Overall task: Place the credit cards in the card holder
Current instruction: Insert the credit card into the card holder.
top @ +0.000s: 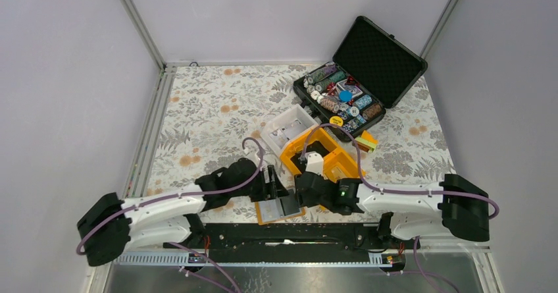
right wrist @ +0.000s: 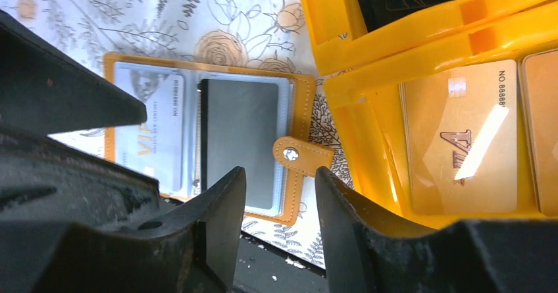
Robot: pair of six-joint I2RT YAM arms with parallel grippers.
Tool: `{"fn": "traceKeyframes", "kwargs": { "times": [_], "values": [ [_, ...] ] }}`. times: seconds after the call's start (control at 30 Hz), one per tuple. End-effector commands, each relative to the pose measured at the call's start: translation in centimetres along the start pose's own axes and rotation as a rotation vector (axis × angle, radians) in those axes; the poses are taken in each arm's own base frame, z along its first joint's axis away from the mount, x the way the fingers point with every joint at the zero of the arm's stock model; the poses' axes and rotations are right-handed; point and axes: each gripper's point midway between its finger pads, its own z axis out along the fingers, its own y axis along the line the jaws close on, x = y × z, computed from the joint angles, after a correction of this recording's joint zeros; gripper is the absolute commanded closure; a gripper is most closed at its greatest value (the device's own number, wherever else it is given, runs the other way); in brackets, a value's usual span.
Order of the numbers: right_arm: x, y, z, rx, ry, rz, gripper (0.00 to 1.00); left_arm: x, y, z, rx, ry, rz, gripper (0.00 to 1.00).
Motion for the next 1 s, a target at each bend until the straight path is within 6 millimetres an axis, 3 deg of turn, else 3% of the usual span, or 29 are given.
{"fn": "traceKeyframes", "kwargs": {
  "times": [0.0,0.13,0.43,0.7,0.97],
  "values": [
    [-0.5,0.9,-1.3,-0.077,-0.026,-0.005,0.46,-0.7,2.6,-2.2,-0.139,-0.065,0.009,0.21],
    [0.3,1.1,-1.4,-0.121,-0.009,0.001,0.43,0.5,5.6,-3.5,-0.209,-0.065,-0.065,0.11],
    [1.2,1.2,-0.8,-0.144,0.003,0.030,0.46,2.1,8.4,-4.6,-0.223,-0.096,-0.191,0.13],
    [2.3,0.5,0.0,-0.113,0.027,0.051,0.53,3.5,7.7,-2.7,-0.113,-0.040,-0.292,0.28],
    [3.2,0.1,0.9,-0.090,0.050,0.053,0.56,1.8,6.8,-2.7,-0.039,-0.140,-0.340,0.42]
  ]
}}
